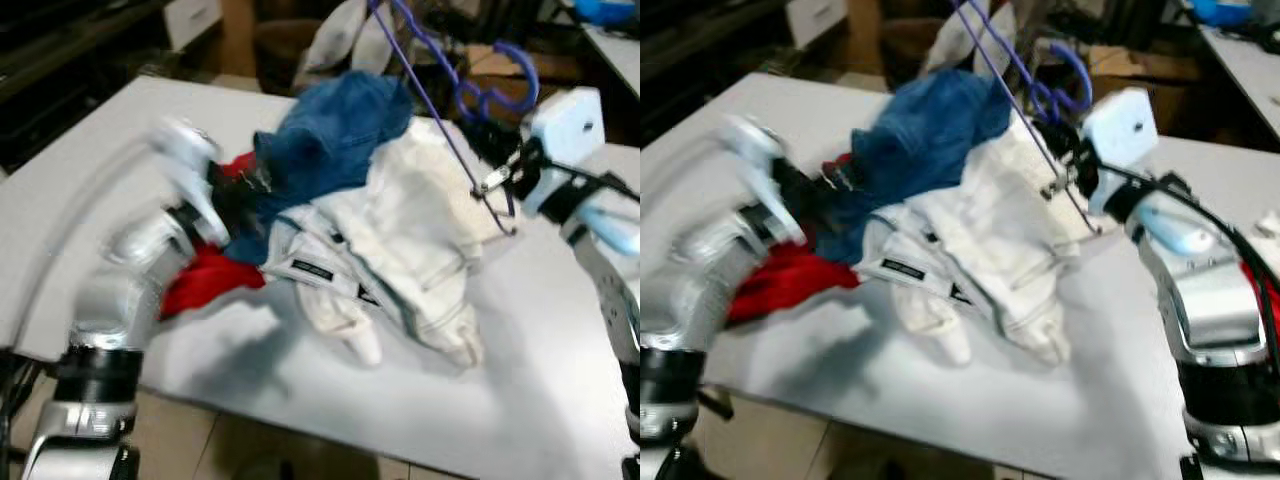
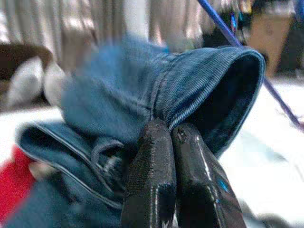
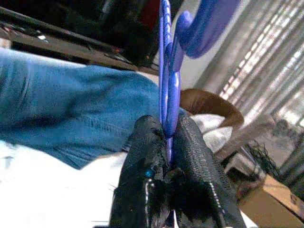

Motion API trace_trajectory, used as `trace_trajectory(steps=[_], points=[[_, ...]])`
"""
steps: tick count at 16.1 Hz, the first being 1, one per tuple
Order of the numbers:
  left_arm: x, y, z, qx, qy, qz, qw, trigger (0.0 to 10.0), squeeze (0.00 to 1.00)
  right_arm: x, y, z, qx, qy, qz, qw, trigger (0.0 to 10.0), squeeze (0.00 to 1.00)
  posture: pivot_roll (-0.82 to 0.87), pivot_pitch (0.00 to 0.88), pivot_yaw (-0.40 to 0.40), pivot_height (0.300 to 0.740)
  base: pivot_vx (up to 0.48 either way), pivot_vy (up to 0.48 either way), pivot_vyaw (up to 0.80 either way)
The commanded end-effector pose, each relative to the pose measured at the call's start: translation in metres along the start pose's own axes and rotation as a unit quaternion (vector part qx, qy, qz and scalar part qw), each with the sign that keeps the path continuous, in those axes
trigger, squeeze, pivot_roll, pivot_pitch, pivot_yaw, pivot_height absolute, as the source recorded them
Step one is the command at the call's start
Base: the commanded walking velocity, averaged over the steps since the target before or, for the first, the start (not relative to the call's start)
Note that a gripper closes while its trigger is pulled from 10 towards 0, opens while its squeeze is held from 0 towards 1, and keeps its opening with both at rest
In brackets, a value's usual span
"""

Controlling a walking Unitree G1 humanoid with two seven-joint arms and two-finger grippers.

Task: Hang hanger

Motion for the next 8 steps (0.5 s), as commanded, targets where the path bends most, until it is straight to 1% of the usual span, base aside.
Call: trace_trajectory(steps=[1,2,3,4,5,6,7,8], points=[[0.008,-0.008,0.002,-0.052,-0.025,-0.029,0.998,10.0,1.0,0.002,0.007,0.007,0.008,-0.001,0.004,1.0,10.0,0.0,0.03,0.0,0.005,0.74,0.0,0.0,0.0],[0.013,-0.019,0.006,-0.086,-0.046,-0.034,0.995,10.0,1.0,0.003,0.004,0.01,0.002,-0.005,0.0,1.0,10.0,0.0,0.02,0.0,0.009,0.74,0.0,0.0,0.0],[0.016,-0.025,0.011,-0.107,-0.065,-0.03,0.992,10.0,1.0,0.003,0.001,0.012,-0.003,-0.011,-0.005,1.0,10.0,0.0,0.02,0.0,0.012,0.74,0.0,0.0,0.0],[0.019,-0.028,0.024,-0.124,-0.095,-0.019,0.988,10.0,1.0,0.004,-0.006,0.018,-0.016,-0.029,-0.017,0.999,10.0,0.0,0.02,0.0,0.011,0.74,0.0,0.0,0.0],[0.017,-0.025,0.031,-0.12,-0.1,-0.015,0.988,10.0,1.0,0.004,-0.01,0.023,-0.021,-0.044,-0.032,0.998,10.0,0.0,0.02,0.0,0.012,0.74,0.0,0.0,0.0],[0.014,-0.017,0.043,-0.099,-0.112,-0.008,0.989,10.0,1.0,0.002,-0.017,0.03,-0.029,-0.07,-0.054,0.996,10.0,0.0,0.02,0.0,0.015,0.74,0.0,0.0,0.0],[0.012,-0.014,0.046,-0.091,-0.115,-0.007,0.989,10.0,1.0,0.002,-0.02,0.032,-0.032,-0.077,-0.06,0.995,10.0,0.0,0.02,0.0,0.015,0.74,0.0,0.0,0.0],[0.011,-0.002,0.055,-0.061,-0.124,0.011,0.99,10.0,1.0,0.002,-0.025,0.039,-0.039,-0.1,-0.07,0.992,10.0,0.0,0.02,0.0,0.015,0.74,0.0,0.0,0.0]])
Point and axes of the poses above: a point about 5 cm out from each wrist's last joint towards the gripper, its own z axis pointing back from the gripper into the wrist, its own y axis along the axis of the wrist's last joint, x = y × z, the point moved 1 cm from there along -z, pointing out of the wrist towards the gripper, and after that the axes turned 13 degrees about -z, right-handed, at the moved point
